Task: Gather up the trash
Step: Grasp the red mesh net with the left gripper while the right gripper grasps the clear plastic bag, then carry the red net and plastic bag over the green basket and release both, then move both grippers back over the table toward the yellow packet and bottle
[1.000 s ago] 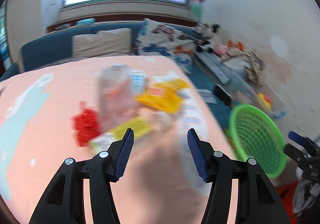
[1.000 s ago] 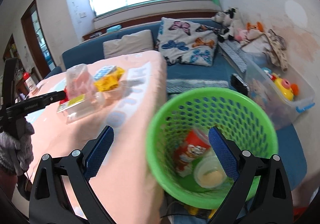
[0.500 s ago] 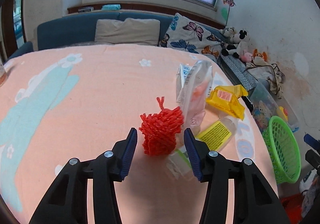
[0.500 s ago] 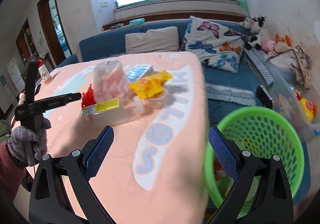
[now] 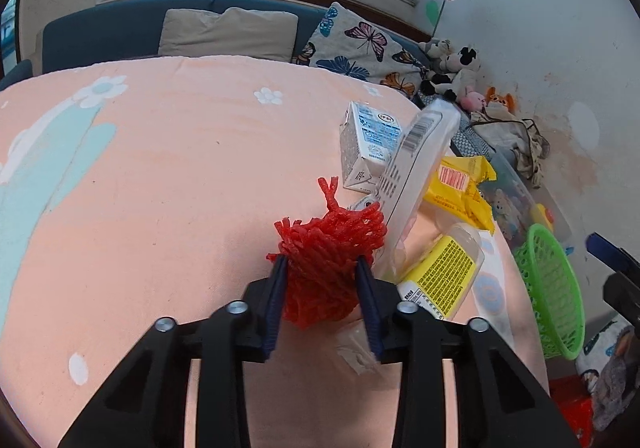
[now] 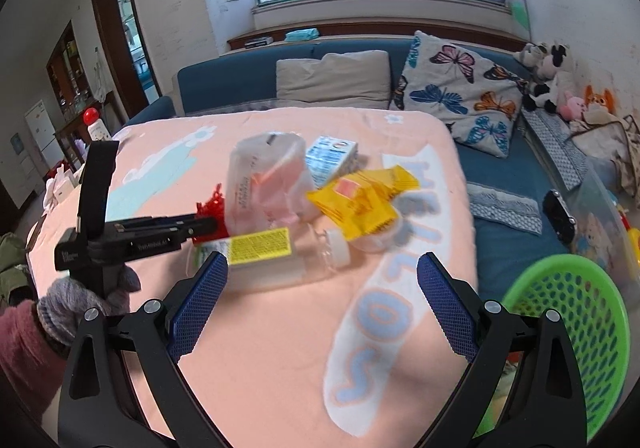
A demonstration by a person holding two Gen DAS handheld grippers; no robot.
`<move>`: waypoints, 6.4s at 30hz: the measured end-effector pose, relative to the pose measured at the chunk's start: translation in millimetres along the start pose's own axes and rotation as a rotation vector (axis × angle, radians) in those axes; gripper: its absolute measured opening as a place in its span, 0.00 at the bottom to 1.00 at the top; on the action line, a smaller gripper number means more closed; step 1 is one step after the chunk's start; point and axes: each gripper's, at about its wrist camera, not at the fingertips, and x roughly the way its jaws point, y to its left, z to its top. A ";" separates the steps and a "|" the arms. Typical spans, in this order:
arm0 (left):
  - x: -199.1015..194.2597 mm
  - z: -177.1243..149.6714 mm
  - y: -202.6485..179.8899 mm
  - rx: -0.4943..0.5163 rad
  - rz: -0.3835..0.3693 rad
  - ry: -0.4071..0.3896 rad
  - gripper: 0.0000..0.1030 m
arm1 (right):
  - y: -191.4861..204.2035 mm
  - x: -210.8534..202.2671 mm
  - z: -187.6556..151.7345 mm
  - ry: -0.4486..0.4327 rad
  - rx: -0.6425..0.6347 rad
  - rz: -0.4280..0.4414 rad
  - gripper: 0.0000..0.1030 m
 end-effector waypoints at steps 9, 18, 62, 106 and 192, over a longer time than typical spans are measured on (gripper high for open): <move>-15.2 -2.9 4.3 0.015 0.007 -0.043 0.21 | 21.2 37.3 12.5 0.043 0.011 0.033 0.88; -47.4 -3.4 27.8 -0.007 0.035 -0.095 0.21 | 50.5 69.9 30.8 0.045 0.027 0.100 0.88; -104.6 -12.0 -18.5 0.041 -0.026 -0.197 0.21 | 29.0 6.6 22.2 -0.068 0.120 0.114 0.18; -27.0 -39.4 -289.0 0.325 -0.261 -0.046 0.21 | -228.3 -124.5 -119.6 -0.020 0.392 -0.286 0.47; -24.1 -6.8 -90.7 0.216 0.118 0.006 0.68 | -71.0 -50.3 14.7 -0.032 0.110 -0.012 0.80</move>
